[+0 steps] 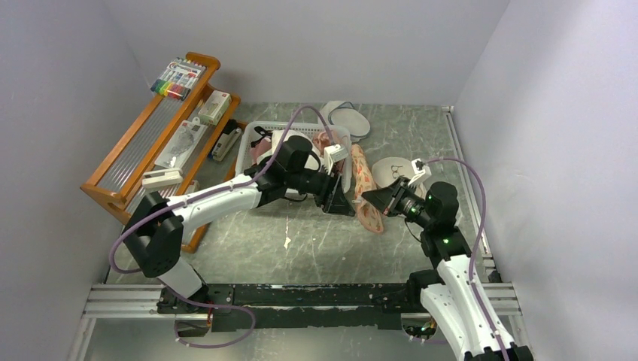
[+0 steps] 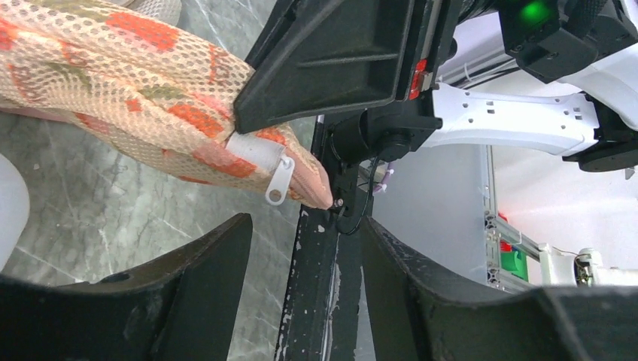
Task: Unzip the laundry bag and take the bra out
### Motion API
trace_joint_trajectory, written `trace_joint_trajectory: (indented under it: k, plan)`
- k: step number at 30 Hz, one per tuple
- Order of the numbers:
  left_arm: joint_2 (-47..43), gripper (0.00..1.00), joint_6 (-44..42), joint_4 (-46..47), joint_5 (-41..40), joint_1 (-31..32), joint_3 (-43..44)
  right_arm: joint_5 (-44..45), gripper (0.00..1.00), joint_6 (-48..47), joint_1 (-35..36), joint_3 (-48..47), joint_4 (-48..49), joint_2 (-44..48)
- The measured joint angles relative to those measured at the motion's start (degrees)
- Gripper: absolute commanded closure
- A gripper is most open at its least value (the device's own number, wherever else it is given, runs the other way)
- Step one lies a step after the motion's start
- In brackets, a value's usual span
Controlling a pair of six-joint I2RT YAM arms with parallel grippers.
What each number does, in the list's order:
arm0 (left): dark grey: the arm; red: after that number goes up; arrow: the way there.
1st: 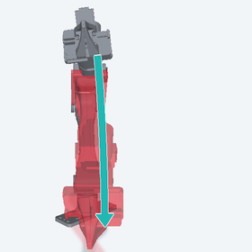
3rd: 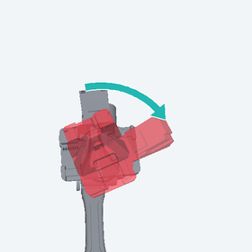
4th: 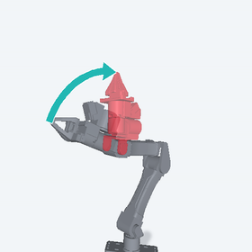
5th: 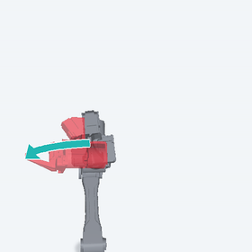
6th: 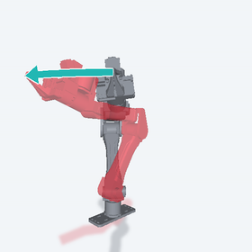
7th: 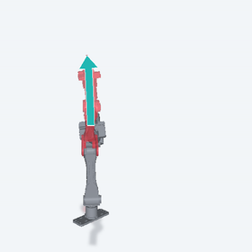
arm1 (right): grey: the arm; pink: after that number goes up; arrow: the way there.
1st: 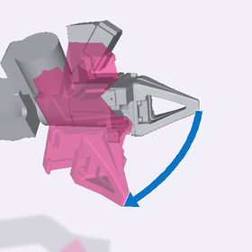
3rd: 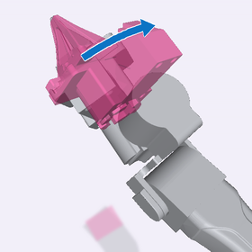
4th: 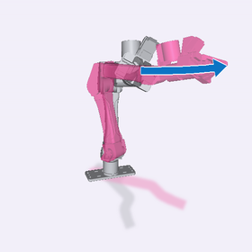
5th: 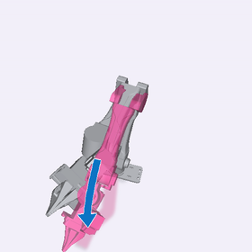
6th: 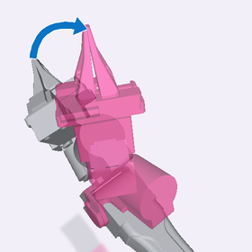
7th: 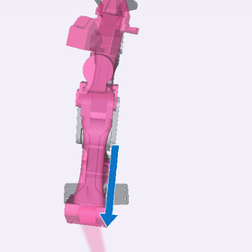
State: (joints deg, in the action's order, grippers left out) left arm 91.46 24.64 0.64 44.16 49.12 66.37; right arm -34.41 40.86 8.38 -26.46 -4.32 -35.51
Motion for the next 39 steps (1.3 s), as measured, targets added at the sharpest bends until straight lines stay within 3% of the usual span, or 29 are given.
trace_joint_trajectory:
  k: [3,7,10,15,19,24,26,30,34,37,39]
  plan:
    - [0.4,0.28,0.8,0.4,0.1,0.2,0.0,0.3,1.0,0.3,0.1,0.2,0.0,-1.0]
    - [0.5,0.3,0.9,-0.2,-1.1,0.2,0.1,0.9,1.0,0.0,0.6,-0.1,-2.0,-3.0]
    - [1.2,0.26,0.7,-1.1,-2.1,0.2,0.8,1.5,1.0,-0.9,1.7,-1.1,-4.2,-3.9]
    - [0.2,0.15,-2.6,-5.4,-7.8,0.2,1.8,10.3,1.0,-5.1,6.5,-6.9,-11.8,-2.4]
    - [-6.8,0.13,-6.0,-7.5,-15.0,-1.0,1.4,13.4,1.0,-10.1,7.3,-12.9,-12.9,-2.4]
    - [-21.7,0.11,-9.0,-5.2,-21.0,-6.7,-1.1,12.7,1.0,-16.0,10.0,-22.3,-9.6,-13.6]
    - [-28.0,0.1,-11.0,-4.0,-24.0,-9.4,-2.1,13.3,1.0,-19.2,15.7,-26.4,-8.9,-20.0]
    - [-37.8,0.07,-14.8,-1.4,-29.2,-12.5,-4.3,16.3,1.0,-28.0,33.9,-35.3,-12.3,-31.5]
    - [-43.6,0.07,-15.9,0.2,-36.3,-15.3,-7.1,17.6,1.0,-34.9,49.9,-39.8,-16.8,-41.6]
    - [-43.6,0.08,-15.9,0.5,-40.5,-16.3,-7.3,19.6,0.99,-37.0,53.2,-37.0,-19.5,-46.6]
    - [-42.3,0.08,-15.9,0.3,-41.9,-16.6,-7.3,22.3,0.9,-37.2,52.9,-32.7,-19.9,-47.5]
